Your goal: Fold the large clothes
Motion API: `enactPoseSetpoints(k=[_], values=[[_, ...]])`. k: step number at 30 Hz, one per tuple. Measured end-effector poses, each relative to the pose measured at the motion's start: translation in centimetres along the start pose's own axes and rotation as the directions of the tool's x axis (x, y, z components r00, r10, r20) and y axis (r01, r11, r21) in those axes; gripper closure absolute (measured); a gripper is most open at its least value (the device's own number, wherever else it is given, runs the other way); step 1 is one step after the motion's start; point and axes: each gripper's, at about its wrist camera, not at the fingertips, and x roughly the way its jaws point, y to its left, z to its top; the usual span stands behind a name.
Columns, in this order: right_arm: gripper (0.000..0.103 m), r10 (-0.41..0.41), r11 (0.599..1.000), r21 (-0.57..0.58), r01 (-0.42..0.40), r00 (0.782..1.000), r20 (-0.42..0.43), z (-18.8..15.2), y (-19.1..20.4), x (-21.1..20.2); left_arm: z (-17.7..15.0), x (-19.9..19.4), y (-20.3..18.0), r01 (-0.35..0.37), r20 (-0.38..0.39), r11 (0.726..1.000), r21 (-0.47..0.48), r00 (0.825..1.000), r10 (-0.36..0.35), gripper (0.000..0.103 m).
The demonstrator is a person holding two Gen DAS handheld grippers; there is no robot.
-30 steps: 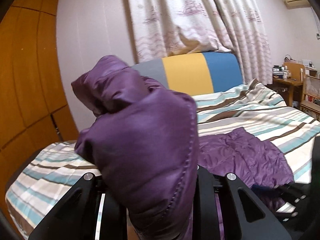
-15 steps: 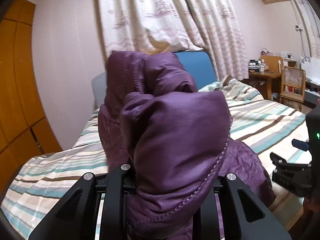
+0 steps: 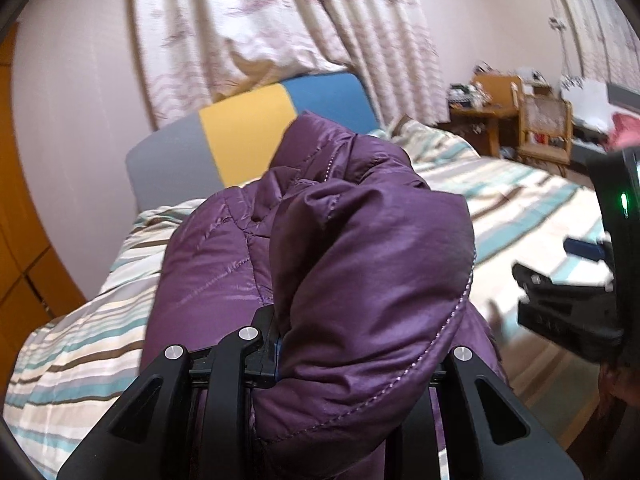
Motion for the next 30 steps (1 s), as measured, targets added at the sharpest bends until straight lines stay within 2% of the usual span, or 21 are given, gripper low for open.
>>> enactPoseSetpoints(k=[5, 8, 9, 10, 12, 14, 15, 16, 18, 21, 25, 28, 30], values=[[0.031, -0.064, 0.998, 0.004, 0.064, 0.998, -0.002, 0.0, -1.1, 0.1, -0.8, 1.1, -2.1, 0.030, -0.023, 0.999, 0.037, 0.999, -0.029, 0.078], [0.031, -0.091, 0.996, 0.013, 0.091, 0.996, -0.011, 0.0, -1.7, 0.3, -1.5, 1.6, -3.4, 0.083, -0.037, 0.995, 0.059, 0.996, -0.081, 0.048], [0.031, -0.092, 0.996, 0.017, 0.093, 0.996, -0.017, -0.1, -1.8, 0.4, -1.8, 1.8, -3.9, 0.124, -0.049, 0.990, 0.071, 0.991, -0.121, 0.031], [0.031, -0.092, 0.996, 0.019, 0.092, 0.996, -0.020, -0.1, -1.9, 0.4, -2.0, 1.8, -4.4, 0.148, -0.056, 0.985, 0.084, 0.988, -0.143, 0.027], [0.031, -0.087, 0.996, 0.022, 0.087, 0.996, -0.023, -0.1, -2.0, 0.4, -2.1, 1.5, -4.5, 0.167, -0.051, 0.982, 0.091, 0.985, -0.163, 0.027], [0.031, -0.084, 0.996, 0.019, 0.084, 0.996, -0.019, -0.2, -1.9, 0.2, -1.7, 1.0, -3.6, 0.212, -0.035, 0.976, 0.039, 0.977, -0.211, 0.027], [0.031, -0.084, 0.996, 0.018, 0.084, 0.996, -0.020, -0.1, -1.9, 0.2, -1.5, 0.7, -3.1, 0.236, -0.028, 0.972, 0.004, 0.971, -0.236, 0.022], [0.031, -0.082, 0.996, 0.017, 0.082, 0.996, -0.021, -0.1, -1.8, 0.1, -1.3, 0.3, -2.5, 0.268, -0.021, 0.963, -0.029, 0.963, -0.269, 0.018], [0.030, -0.077, 0.997, 0.018, 0.078, 0.997, -0.022, -0.2, -1.8, 0.1, -1.1, -0.7, -1.7, 0.312, 0.010, 0.947, -0.076, 0.950, -0.312, 0.017], [0.030, -0.070, 0.997, 0.009, 0.071, 0.997, -0.024, -0.2, -1.5, 0.0, -0.8, -2.1, -1.3, 0.358, 0.037, 0.928, -0.101, 0.934, -0.356, 0.017], [0.030, -0.063, 0.998, -0.001, 0.063, 0.998, -0.020, -0.2, -1.2, -0.3, -0.7, -4.7, -0.2, 0.428, 0.100, 0.896, -0.120, 0.903, -0.418, 0.011], [0.030, -0.059, 0.998, -0.010, 0.059, 0.998, -0.020, -0.2, -1.0, -0.5, -0.6, -6.0, 1.1, 0.440, 0.145, 0.888, -0.137, 0.895, -0.421, 0.011], [0.030, -0.054, 0.998, -0.013, 0.053, 0.998, -0.020, -0.1, -0.9, -0.6, -0.6, -6.5, 2.8, 0.413, 0.176, 0.892, -0.183, 0.907, -0.384, 0.011]])
